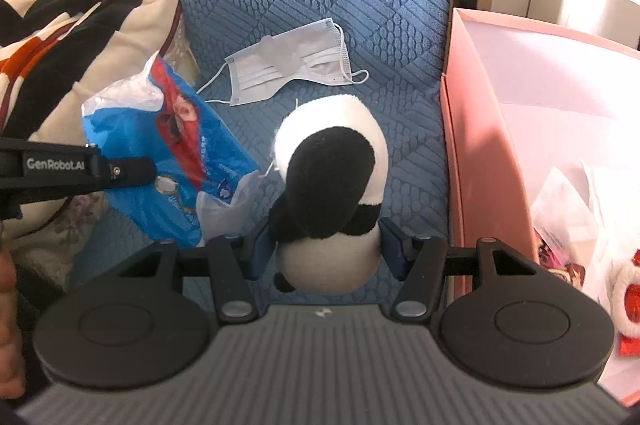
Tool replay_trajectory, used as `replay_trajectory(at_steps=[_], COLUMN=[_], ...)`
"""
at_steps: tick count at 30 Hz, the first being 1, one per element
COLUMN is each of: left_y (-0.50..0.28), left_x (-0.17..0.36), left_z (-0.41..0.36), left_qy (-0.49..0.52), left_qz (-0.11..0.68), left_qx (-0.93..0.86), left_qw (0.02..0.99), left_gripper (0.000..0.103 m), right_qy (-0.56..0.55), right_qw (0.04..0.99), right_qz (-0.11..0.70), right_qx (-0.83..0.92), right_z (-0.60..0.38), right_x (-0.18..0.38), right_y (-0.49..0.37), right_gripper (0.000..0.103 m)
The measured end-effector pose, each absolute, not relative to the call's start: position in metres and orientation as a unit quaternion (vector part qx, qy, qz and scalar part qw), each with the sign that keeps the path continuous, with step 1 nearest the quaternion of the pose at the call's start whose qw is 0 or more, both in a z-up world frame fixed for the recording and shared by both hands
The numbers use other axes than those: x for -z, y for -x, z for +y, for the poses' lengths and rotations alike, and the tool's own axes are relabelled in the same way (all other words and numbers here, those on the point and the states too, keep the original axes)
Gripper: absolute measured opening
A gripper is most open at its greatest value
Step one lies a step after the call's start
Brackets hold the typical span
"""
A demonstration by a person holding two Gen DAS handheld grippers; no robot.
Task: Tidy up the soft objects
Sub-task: 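Lift the panda plush and wipe pack and carry both toward the pink box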
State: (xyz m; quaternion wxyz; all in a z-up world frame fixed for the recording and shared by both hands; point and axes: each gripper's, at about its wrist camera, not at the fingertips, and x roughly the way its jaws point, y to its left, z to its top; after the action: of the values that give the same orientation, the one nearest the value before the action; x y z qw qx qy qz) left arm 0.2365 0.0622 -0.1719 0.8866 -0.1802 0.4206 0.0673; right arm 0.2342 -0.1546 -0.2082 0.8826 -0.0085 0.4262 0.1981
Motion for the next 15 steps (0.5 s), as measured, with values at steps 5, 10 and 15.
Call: replay_trajectory(at_steps=[5, 10, 15], left_y=[-0.225, -0.214, -0.203], left_x=[0.169, 0.166, 0.159], left_z=[0.054, 0.046, 0.041], left_qy=[0.173, 0.166, 0.164], left_qz=[0.428, 0.434, 0.434], left_qx=[-0.062, -0.056, -0.054], left_qw=[0.885, 0.884, 0.884], left_gripper=[0.009, 0.009, 0.009], right_qy=[0.007, 0.003, 0.014], right_qw=[0.882, 0.881, 0.879], right_qz=[0.428, 0.43, 0.43], right_qx=[-0.197, -0.196, -0.204], right_z=[-0.161, -0.168, -0.172], right_x=[0.207, 0.205, 0.201], right_y=[-0.226, -0.215, -0.2], right_gripper=[0.059, 0.059, 0.059])
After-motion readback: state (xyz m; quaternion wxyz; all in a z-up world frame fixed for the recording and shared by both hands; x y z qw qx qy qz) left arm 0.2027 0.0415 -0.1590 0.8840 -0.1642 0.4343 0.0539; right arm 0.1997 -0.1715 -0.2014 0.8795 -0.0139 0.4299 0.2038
